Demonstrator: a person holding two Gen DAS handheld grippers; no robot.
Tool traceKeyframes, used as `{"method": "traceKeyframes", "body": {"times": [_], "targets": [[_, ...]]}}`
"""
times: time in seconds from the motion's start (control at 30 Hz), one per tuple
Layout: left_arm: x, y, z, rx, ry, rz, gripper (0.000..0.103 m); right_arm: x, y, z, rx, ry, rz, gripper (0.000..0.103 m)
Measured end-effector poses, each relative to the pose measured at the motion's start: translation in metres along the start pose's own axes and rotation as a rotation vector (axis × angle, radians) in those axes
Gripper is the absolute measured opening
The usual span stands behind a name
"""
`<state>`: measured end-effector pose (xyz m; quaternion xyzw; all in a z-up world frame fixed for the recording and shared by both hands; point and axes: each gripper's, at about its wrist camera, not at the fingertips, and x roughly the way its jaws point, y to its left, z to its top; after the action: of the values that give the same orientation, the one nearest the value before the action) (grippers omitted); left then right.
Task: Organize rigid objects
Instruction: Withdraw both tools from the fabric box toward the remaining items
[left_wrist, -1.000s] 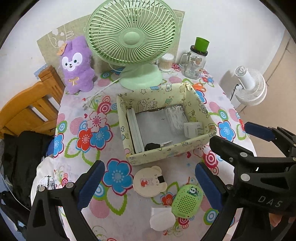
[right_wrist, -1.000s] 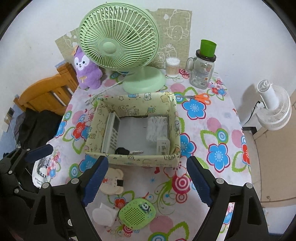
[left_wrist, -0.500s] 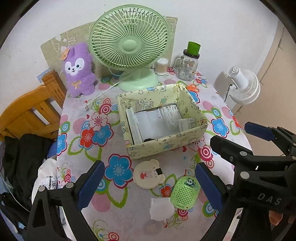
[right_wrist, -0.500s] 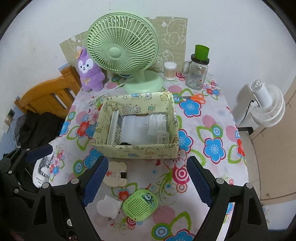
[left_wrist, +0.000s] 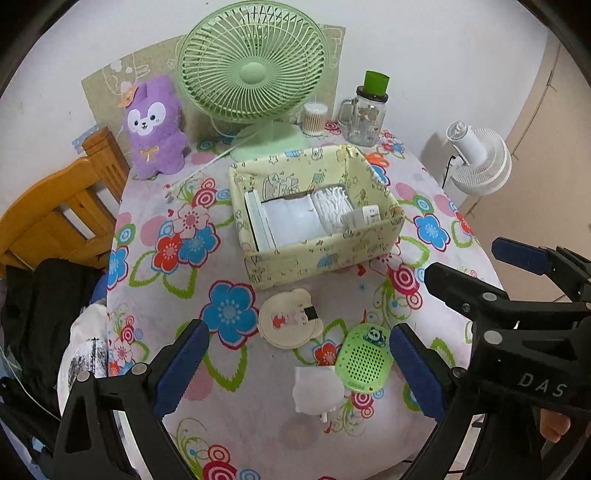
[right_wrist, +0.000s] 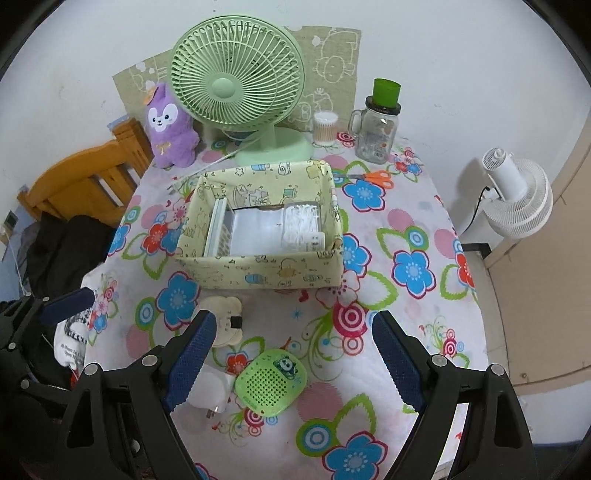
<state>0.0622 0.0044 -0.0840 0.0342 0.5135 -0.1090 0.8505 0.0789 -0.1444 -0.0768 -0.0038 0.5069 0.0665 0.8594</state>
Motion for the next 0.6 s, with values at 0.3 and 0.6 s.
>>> {"method": "traceKeyframes", "body": {"times": [0.3,0.6], "targets": [[0.022,0.003,-0.025,-0.078,0.051,-0.005,0.099,0.016,-0.002,-0.016,-0.036,-0.006,0.065,0.088],[0.047,0.001,-0.047,-0.108,0.082,0.015,0.099,0.043,0.000,-0.035,-0.108,0.016,0.074,0.088]]}}
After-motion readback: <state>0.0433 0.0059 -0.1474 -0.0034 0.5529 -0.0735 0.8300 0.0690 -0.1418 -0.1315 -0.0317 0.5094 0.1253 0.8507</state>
